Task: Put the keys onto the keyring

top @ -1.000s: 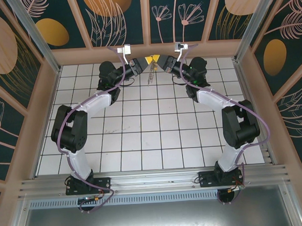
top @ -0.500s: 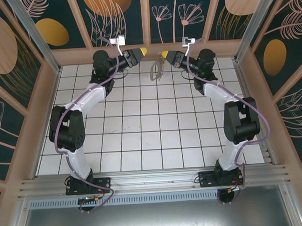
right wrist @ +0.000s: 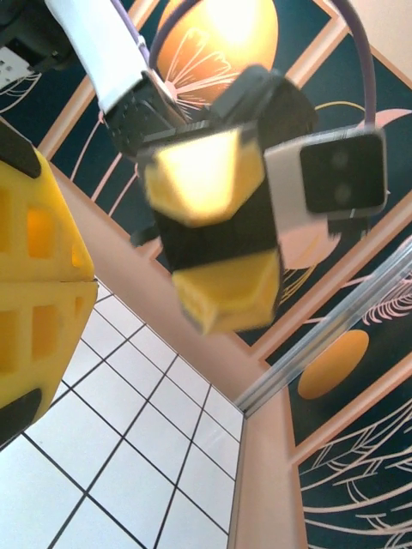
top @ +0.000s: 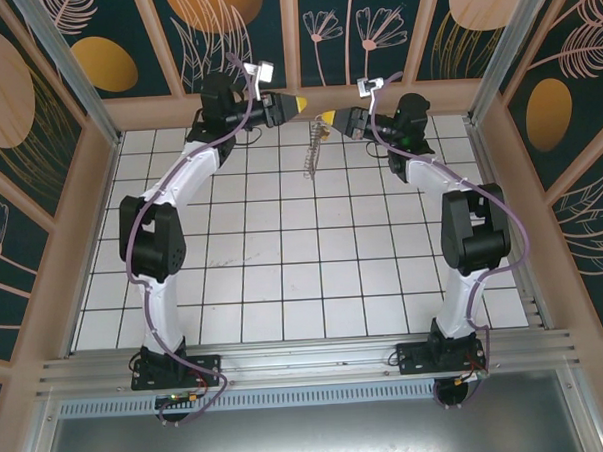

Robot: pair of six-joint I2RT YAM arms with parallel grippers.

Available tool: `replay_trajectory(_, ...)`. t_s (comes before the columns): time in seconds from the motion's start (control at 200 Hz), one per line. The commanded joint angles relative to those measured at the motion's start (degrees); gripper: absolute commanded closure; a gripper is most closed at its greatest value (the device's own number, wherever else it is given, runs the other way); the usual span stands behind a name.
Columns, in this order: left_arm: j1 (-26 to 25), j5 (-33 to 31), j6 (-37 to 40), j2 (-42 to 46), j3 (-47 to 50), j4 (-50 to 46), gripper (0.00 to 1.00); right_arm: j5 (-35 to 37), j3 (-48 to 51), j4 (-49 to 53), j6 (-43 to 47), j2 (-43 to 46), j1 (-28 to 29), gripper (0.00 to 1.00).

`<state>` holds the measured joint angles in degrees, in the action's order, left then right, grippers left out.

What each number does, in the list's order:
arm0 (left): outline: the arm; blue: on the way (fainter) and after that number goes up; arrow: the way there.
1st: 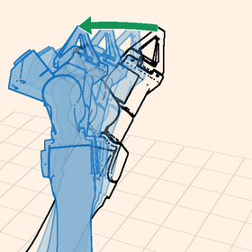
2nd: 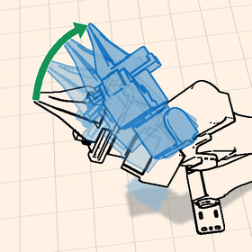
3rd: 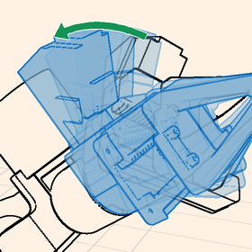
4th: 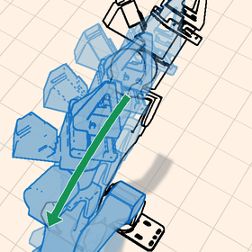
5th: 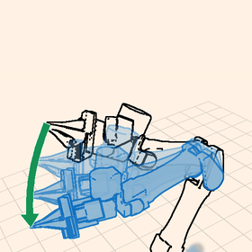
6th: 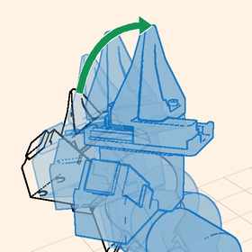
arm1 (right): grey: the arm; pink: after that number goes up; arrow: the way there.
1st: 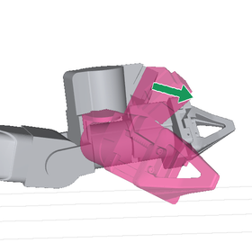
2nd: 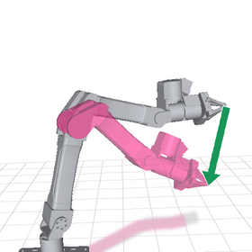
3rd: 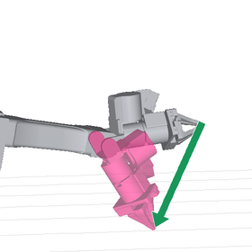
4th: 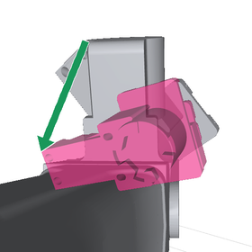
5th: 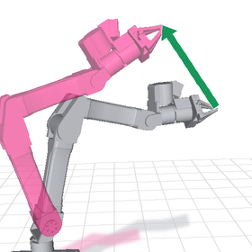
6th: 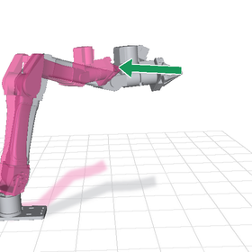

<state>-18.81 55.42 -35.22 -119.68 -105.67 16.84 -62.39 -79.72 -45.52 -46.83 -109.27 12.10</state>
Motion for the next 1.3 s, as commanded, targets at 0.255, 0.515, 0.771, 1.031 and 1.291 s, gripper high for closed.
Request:
replay_trajectory(0.255,-0.1,7.5,1.0,-0.8,-0.3,-0.1,0.61,-2.4,-2.5,-6.3,-1.3,-0.3,1.4,1.0)
replay_trajectory(0.515,-0.7,9.8,-1.6,0.0,1.9,4.4,0.61,-2.1,-2.9,-6.2,-1.3,-0.5,1.6,1.0)
replay_trajectory(0.771,-1.8,10.4,-2.4,-0.4,1.9,6.1,0.6,-2.1,-3.4,-5.8,-1.2,-0.9,1.9,1.0)
replay_trajectory(1.031,-2.0,10.7,-3.6,-1.2,1.3,7.5,0.68,-2.2,-3.4,-5.5,-0.6,-0.9,2.0,1.0)
replay_trajectory(1.291,-2.1,11.5,-3.4,-0.7,2.3,8.1,0.76,-1.8,-3.4,-4.8,-0.1,-0.8,1.8,1.0)
